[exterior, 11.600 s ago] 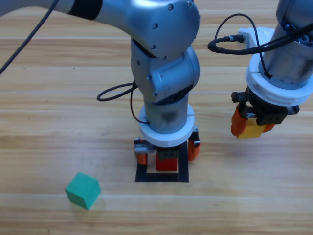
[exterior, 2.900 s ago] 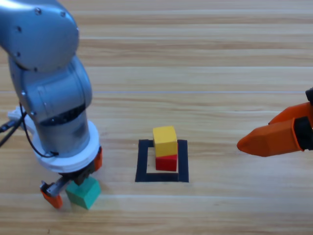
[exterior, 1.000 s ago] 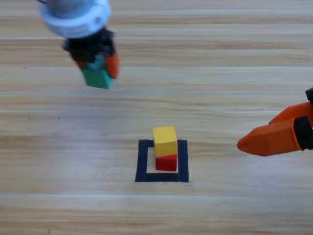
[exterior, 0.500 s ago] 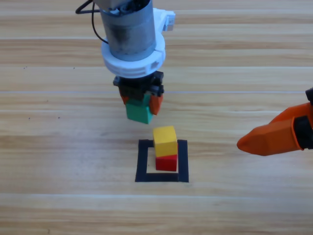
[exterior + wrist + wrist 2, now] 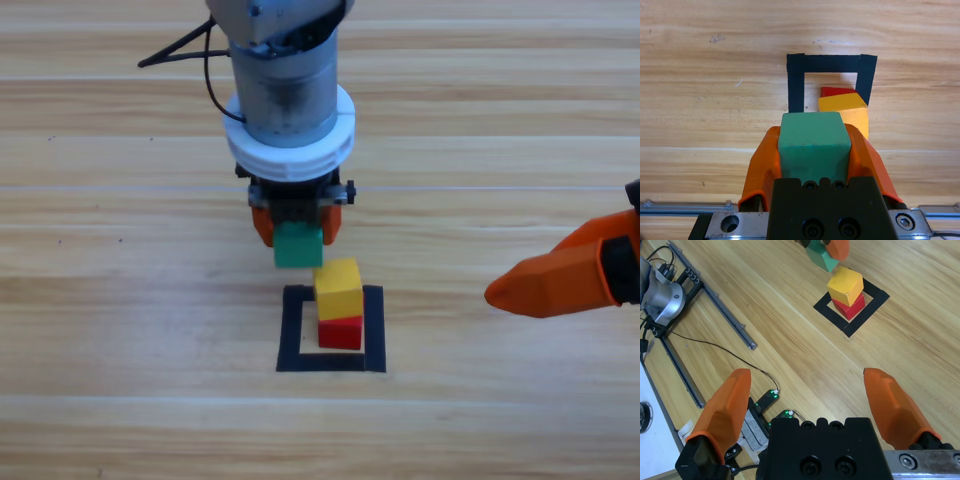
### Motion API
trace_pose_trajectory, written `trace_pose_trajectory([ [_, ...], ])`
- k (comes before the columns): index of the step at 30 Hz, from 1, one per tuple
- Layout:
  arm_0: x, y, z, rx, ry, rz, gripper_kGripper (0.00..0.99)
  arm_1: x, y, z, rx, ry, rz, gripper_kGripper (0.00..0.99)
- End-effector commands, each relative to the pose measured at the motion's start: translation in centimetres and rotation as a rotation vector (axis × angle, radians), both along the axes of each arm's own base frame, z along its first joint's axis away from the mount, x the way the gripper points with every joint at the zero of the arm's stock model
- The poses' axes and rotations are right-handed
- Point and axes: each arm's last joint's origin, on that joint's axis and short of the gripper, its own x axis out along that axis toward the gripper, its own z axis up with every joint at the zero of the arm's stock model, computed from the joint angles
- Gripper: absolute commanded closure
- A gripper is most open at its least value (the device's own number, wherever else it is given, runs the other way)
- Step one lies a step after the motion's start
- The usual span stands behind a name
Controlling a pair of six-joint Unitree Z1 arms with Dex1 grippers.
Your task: Stack the blocks in the rectangular block: red at the bottom, yellow in the middle, green on top
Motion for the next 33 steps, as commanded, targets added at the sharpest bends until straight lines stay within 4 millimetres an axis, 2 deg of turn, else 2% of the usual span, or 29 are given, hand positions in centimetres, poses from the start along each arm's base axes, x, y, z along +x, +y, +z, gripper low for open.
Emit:
trace_pose_trajectory([
  [1,-1.8,-2.5,-1.7,0.045,0.005,-0.031,0.947,0.3,0.4,-1.0,-0.038,0.031,-0.016,0.002],
  [33,-1.4,-4.0,-3.0,0.057,0.003,-0.094,0.947,0.5,0.7,-1.4,-0.052,0.040,-0.019,0.002],
])
